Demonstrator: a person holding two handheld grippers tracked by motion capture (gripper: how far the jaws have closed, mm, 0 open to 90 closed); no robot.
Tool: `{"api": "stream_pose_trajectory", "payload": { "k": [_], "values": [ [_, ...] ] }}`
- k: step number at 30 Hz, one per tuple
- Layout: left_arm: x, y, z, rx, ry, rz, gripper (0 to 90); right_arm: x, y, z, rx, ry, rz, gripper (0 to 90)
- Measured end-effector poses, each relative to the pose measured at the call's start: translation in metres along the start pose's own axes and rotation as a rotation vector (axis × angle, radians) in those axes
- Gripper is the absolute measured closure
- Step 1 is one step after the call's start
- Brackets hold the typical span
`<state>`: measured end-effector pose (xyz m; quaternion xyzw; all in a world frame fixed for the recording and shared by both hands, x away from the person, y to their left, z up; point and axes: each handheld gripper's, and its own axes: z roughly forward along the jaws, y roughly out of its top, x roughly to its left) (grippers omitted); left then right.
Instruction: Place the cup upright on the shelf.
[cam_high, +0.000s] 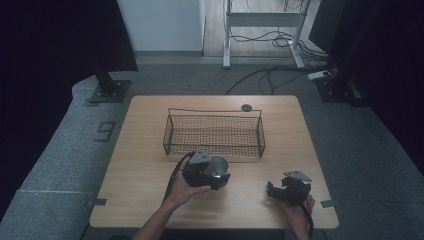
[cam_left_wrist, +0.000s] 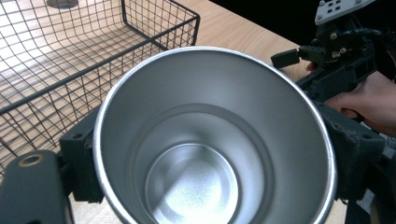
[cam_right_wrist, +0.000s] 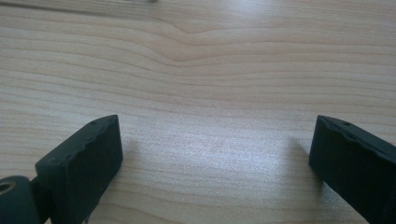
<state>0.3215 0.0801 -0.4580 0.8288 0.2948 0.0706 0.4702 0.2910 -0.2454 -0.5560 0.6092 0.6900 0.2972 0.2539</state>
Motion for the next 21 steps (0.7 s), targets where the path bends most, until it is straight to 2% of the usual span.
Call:
{"api": "stream_pose_trajectory", "payload": {
  "k": [21],
  "values": [
    [0.011, 0.018, -0.008, -0.014, 0.016, 0.022, 13.9, 0.0, 0.0, 0.0, -0.001, -0.001, 0.001, 2.8]
  ]
}}
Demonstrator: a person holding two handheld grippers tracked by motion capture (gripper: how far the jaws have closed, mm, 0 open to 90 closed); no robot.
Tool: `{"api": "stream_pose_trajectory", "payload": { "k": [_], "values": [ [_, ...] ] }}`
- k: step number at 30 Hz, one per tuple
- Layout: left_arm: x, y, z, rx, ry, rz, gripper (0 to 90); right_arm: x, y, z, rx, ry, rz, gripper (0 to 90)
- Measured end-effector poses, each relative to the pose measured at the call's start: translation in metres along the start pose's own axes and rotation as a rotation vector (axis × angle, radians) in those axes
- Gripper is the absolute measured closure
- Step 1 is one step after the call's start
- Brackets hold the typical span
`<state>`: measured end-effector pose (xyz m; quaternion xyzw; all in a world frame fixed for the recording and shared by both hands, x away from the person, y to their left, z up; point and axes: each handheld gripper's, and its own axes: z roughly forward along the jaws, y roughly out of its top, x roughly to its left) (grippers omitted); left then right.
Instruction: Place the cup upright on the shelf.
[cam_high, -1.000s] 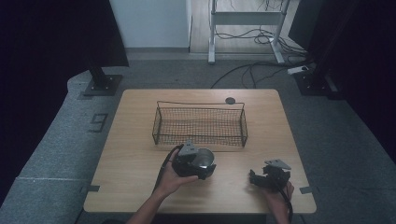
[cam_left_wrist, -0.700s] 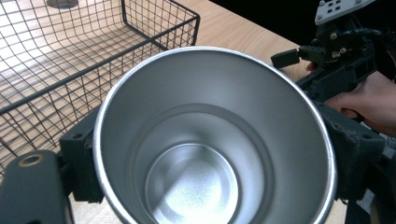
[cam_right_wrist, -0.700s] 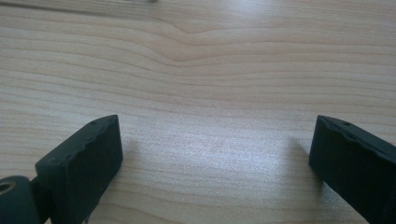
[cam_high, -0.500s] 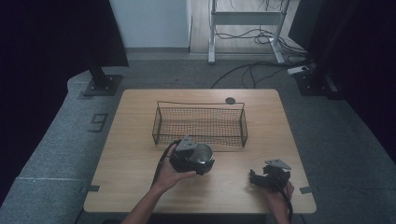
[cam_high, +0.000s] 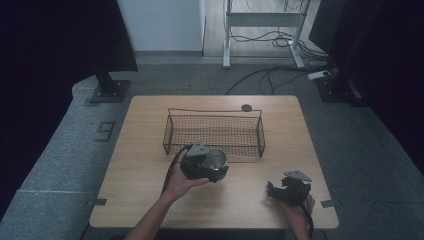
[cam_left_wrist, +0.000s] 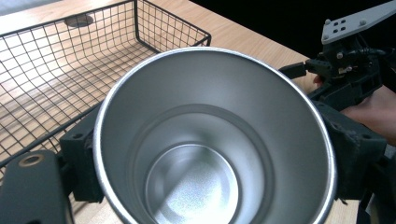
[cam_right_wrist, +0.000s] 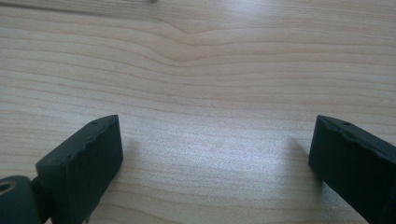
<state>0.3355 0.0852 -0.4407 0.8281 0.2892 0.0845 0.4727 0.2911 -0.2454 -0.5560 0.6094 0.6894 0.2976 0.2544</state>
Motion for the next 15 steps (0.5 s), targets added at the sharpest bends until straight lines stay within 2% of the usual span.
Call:
{"api": "stream_pose_trajectory", "payload": {
  "k": [15],
  "values": [
    [0.009, 0.013, -0.007, -0.008, 0.023, 0.01, 14.0, 0.0, 0.0, 0.0, -0.001, -0.001, 0.001, 2.7]
  ]
}}
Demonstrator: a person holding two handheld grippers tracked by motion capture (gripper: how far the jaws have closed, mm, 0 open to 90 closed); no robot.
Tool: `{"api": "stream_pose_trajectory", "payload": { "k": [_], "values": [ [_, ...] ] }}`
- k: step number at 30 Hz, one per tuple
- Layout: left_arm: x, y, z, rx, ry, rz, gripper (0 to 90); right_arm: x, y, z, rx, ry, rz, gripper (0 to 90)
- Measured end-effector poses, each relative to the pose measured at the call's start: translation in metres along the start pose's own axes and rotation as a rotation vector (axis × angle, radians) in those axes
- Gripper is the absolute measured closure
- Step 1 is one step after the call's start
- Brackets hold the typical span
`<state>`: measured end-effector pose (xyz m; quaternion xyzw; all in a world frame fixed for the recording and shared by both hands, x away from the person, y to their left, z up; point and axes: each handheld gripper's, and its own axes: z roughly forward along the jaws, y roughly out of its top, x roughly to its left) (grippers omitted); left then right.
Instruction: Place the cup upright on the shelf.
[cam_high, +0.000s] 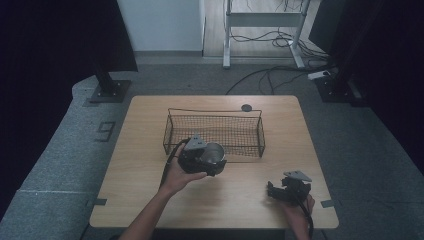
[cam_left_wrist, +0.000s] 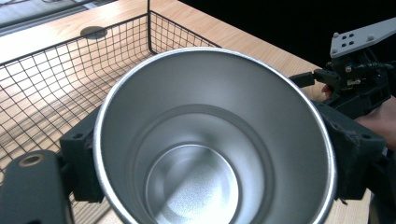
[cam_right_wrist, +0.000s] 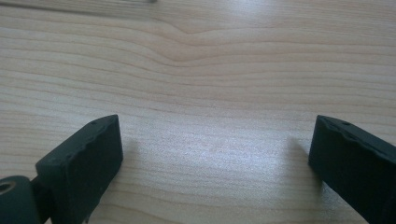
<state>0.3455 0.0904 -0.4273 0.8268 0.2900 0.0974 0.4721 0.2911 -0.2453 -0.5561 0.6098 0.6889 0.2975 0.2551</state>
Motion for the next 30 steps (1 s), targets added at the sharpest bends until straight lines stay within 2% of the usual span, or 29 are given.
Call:
{"api": "stream_pose_trajectory", "payload": {
  "k": [7, 10, 14, 22, 30],
  "values": [
    [0.004, 0.006, -0.002, -0.005, 0.006, -0.001, 14.0, 0.0, 0.0, 0.0, 0.002, 0.0, 0.0, 2.7],
    [0.005, 0.009, -0.003, -0.007, 0.024, 0.012, 14.0, 0.0, 0.0, 0.0, 0.003, 0.001, -0.001, 2.7],
    [0.008, 0.012, -0.005, -0.012, 0.027, 0.007, 14.0, 0.0, 0.0, 0.0, 0.003, 0.001, -0.001, 2.8],
    [0.009, 0.019, -0.005, -0.012, 0.039, 0.024, 14.0, 0.0, 0.0, 0.0, 0.002, 0.0, -0.002, 2.7],
    [0.017, 0.019, -0.004, -0.014, 0.036, 0.005, 14.0, 0.0, 0.0, 0.0, 0.001, 0.001, 0.0, 2.7]
  ]
}}
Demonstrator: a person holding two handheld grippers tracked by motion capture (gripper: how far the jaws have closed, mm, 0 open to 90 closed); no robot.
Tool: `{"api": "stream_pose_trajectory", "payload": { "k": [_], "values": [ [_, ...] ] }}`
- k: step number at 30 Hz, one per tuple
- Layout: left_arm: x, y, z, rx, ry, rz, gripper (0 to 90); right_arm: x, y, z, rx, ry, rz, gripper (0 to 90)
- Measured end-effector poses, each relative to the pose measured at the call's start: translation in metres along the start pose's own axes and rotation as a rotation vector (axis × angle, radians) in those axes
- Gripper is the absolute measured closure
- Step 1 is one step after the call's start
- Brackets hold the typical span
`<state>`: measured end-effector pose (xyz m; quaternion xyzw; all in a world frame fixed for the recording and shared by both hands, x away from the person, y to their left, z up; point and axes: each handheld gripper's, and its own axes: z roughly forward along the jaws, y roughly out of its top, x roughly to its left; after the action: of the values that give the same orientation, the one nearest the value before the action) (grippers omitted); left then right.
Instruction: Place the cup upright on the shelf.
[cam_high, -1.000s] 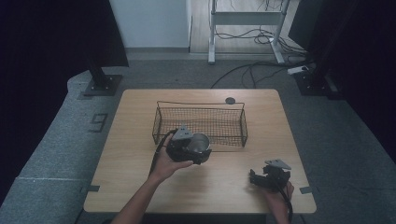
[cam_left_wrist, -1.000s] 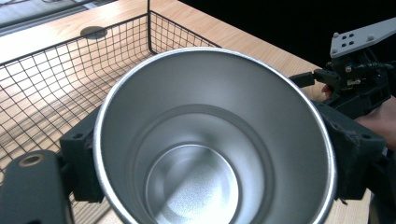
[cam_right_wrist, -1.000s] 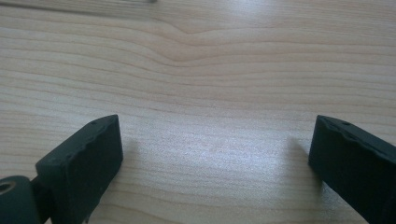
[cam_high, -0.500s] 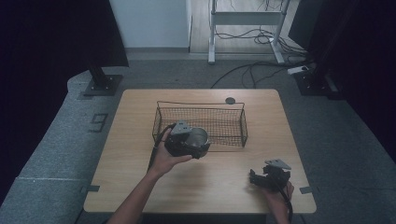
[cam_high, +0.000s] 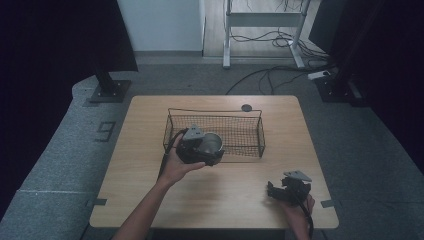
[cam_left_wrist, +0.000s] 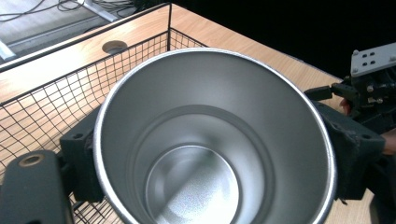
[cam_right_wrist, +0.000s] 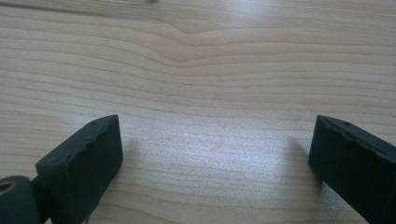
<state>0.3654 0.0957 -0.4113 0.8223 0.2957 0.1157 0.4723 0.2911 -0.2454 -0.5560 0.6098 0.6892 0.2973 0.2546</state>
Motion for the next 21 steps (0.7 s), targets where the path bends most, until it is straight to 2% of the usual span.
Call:
{"api": "stream_pose_trajectory", "payload": {
  "k": [9, 17, 21],
  "values": [
    [0.01, 0.004, -0.002, -0.008, 0.017, -0.015, 14.0, 0.0, 0.0, 0.0, -0.001, -0.001, 0.001, 2.9],
    [0.013, 0.008, 0.0, -0.005, 0.019, -0.011, 14.0, 0.0, 0.0, 0.0, 0.0, -0.002, 0.001, 3.1],
    [0.018, 0.008, -0.001, -0.014, 0.011, -0.029, 14.0, 0.0, 0.0, 0.0, -0.001, -0.002, 0.0, 3.1]
  ]
}}
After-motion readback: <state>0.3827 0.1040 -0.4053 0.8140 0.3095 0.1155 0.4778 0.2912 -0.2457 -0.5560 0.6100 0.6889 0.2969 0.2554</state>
